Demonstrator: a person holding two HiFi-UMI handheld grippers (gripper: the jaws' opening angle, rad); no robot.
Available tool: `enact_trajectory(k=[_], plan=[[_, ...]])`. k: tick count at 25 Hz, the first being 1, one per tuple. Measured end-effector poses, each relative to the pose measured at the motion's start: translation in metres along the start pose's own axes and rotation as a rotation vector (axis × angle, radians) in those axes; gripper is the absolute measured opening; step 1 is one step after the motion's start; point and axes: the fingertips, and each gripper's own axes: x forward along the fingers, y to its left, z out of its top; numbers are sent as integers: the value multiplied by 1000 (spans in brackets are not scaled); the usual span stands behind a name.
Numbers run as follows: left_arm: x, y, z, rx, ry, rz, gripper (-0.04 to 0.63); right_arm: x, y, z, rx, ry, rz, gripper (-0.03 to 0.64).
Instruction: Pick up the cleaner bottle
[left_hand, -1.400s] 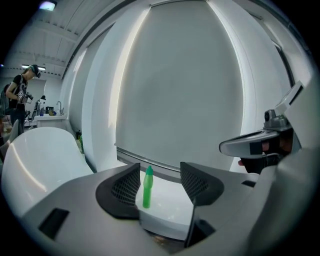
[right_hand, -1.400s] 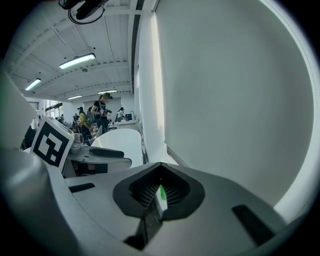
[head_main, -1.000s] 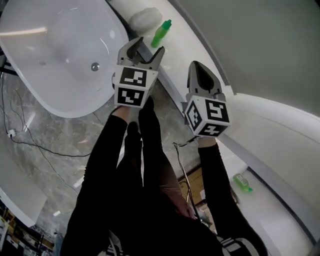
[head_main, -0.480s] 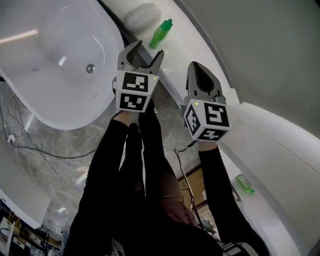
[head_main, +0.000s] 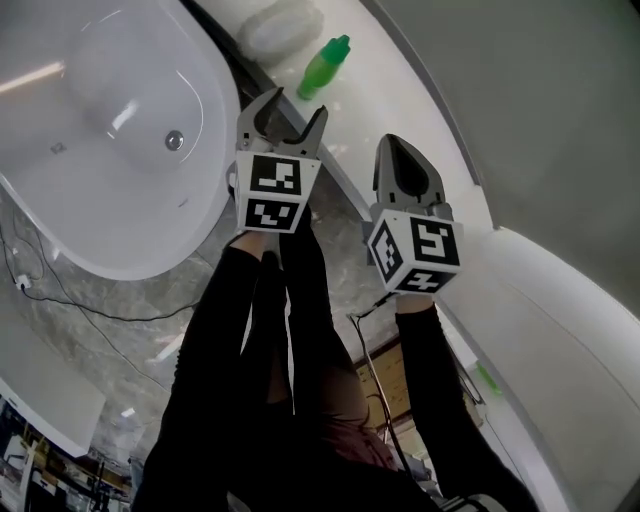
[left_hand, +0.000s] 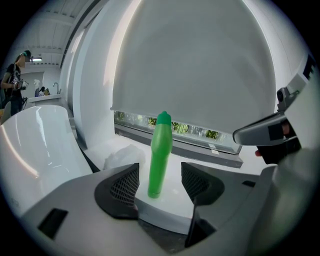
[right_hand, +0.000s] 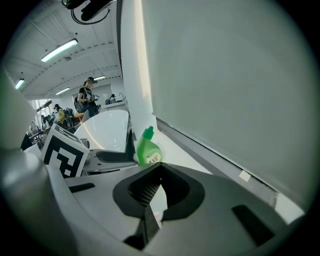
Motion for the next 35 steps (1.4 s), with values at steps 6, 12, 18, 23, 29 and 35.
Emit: enact_trajectory(k=[6, 12, 18, 23, 29, 35], plan=[[27, 4, -21, 15, 21, -4, 268, 21, -10, -19, 13, 15, -4, 2], [51, 6, -37, 40, 41, -2, 272, 38, -17, -32, 28, 26, -17, 2], [68, 9, -53, 38, 58, 4, 272, 49, -20, -47, 58, 43, -18, 2], [83, 8, -61, 51, 67, 1, 272, 60, -27, -56, 59, 53, -15, 2], [100, 11, -65, 48, 60, 13, 272, 71, -34, -60, 57, 56, -16, 2], [112, 12, -64, 51, 43, 26, 272, 75, -37, -65, 62, 65, -17, 2]])
